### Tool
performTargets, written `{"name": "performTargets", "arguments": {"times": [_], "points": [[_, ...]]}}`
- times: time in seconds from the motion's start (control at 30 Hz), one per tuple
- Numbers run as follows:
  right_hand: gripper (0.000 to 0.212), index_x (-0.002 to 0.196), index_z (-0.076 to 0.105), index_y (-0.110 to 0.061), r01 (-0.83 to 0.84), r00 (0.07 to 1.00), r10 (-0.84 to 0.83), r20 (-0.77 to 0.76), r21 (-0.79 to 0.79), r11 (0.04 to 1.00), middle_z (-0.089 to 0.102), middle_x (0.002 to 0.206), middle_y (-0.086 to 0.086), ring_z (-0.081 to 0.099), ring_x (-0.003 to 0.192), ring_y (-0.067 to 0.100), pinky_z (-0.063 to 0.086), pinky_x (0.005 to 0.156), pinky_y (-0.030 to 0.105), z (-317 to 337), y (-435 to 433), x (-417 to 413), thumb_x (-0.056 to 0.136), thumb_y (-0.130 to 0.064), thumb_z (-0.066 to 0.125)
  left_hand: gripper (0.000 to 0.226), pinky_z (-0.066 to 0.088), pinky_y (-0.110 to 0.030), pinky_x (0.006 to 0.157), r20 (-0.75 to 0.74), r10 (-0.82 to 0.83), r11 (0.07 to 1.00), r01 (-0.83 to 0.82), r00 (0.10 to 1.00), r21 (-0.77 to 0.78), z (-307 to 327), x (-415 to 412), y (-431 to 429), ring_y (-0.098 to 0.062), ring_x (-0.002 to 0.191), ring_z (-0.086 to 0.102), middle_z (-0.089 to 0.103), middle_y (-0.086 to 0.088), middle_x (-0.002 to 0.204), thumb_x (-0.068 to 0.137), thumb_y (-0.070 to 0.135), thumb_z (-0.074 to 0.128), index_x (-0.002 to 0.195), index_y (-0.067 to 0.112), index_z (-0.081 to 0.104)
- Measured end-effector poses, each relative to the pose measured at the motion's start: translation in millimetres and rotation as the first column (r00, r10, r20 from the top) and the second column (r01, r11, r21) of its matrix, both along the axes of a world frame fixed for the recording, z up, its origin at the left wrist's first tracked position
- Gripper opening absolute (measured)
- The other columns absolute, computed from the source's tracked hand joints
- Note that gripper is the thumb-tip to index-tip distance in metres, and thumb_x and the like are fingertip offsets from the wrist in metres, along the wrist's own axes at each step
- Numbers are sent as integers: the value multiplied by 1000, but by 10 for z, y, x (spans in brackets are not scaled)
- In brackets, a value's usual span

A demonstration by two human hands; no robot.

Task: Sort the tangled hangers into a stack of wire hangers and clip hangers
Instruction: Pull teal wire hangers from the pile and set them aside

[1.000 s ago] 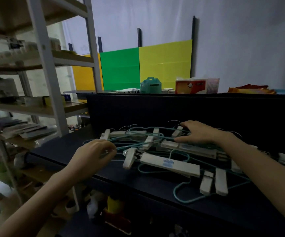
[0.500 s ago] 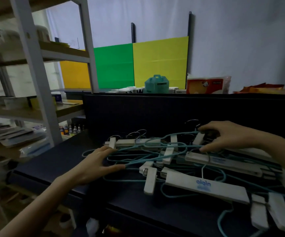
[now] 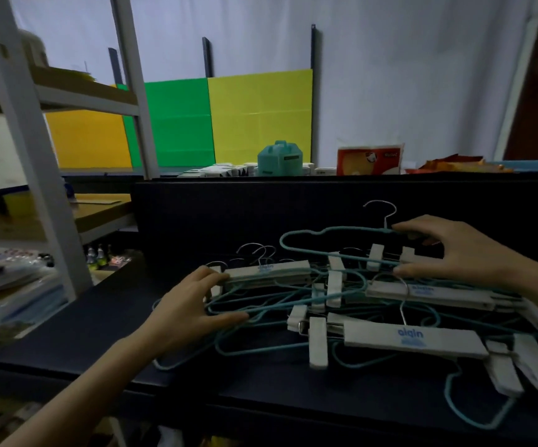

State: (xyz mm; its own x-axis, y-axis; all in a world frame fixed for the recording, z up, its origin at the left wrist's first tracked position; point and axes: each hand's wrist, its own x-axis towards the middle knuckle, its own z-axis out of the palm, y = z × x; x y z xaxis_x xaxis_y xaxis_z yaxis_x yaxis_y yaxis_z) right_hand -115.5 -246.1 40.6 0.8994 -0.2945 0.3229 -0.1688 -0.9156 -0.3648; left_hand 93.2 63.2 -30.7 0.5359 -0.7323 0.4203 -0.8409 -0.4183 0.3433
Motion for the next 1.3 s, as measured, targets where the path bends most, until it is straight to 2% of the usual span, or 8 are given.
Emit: {"name": "performTargets", "arguments": {"times": [0.17, 0.37, 0.6, 0.73, 0.83, 1.0, 1.17, 1.3], "points": [[83, 132, 47, -26, 98, 989, -100, 105, 23, 995, 46, 118, -15, 47, 105, 6, 37, 88, 24, 1, 172, -162, 58, -58, 68, 110, 35, -16, 69, 125, -7, 999, 0, 992, 50, 66, 132, -20, 0, 87, 43, 37, 22, 101, 47, 96, 25, 131, 26, 43], [86, 130, 49, -25, 205, 964, -211, 161, 54, 977, 49, 118, -14, 48, 108, 7, 38, 91, 26, -5, 382, -406, 54, -60, 67, 116, 42, -25, 84, 91, -73, 997, 71, 993, 25, -37, 240, -55, -7, 98, 45, 41, 13, 114, 48, 96, 24, 133, 20, 42], [86, 131, 49, -24, 272, 945, -279, 168, 67, 960, 49, 119, -14, 47, 111, 7, 39, 93, 27, -31, 546, -586, 55, -59, 67, 116, 36, -21, 86, 20, -108, 993, 109, 994, -36, -167, 267, -107, -7, 99, 41, 41, 9, 115, 51, 96, 22, 133, 16, 41], [85, 131, 49, -22, 300, 937, -306, 170, 59, 952, 47, 118, -14, 45, 108, 5, 36, 88, 25, -10, 598, -663, 55, -56, 66, 91, 39, -25, 88, -134, -100, 988, 83, 986, -127, -91, 250, -158, -10, 102, 44, 40, 8, 114, 66, 72, 41, 134, 12, 42], [86, 131, 49, -21, 317, 928, -321, 191, 51, 947, 47, 119, -14, 45, 110, 6, 38, 89, 26, 14, 607, -726, 54, -57, 66, 86, 41, -29, 92, -106, -105, 986, 89, 989, -144, 29, 245, -179, -14, 106, 46, 44, 1, 122, 65, 64, 50, 134, 11, 43], [85, 131, 49, -23, 343, 916, -347, 203, 53, 938, 49, 121, -13, 46, 114, 7, 38, 92, 27, 55, 587, -957, 55, -58, 65, 91, 43, -33, 94, -11, -152, 984, 151, 988, -91, 160, 126, -314, -19, 113, 47, 45, -3, 129, 65, 74, 48, 134, 14, 42], [86, 130, 50, -26, 393, 899, -390, 200, 24, 919, 50, 122, -14, 48, 114, 7, 43, 97, 32, 11, 477, -1373, 58, -71, 61, 98, 41, -34, 97, 77, -217, 974, 221, 973, -48, 266, -258, -633, -20, 118, 44, 44, -3, 131, 63, 81, 39, 135, 15, 41], [81, 130, 49, -26, 439, 878, -441, 186, 56, 897, 50, 124, -12, 48, 114, 7, 42, 96, 31, -45, 373, -1919, 58, -59, 64, 116, 40, -31, 95, 111, -317, 947, 321, 942, -22, 343, -702, -1001, -18, 116, 43, 45, -1, 128, 51, 94, 25, 136, 16, 40]]}}
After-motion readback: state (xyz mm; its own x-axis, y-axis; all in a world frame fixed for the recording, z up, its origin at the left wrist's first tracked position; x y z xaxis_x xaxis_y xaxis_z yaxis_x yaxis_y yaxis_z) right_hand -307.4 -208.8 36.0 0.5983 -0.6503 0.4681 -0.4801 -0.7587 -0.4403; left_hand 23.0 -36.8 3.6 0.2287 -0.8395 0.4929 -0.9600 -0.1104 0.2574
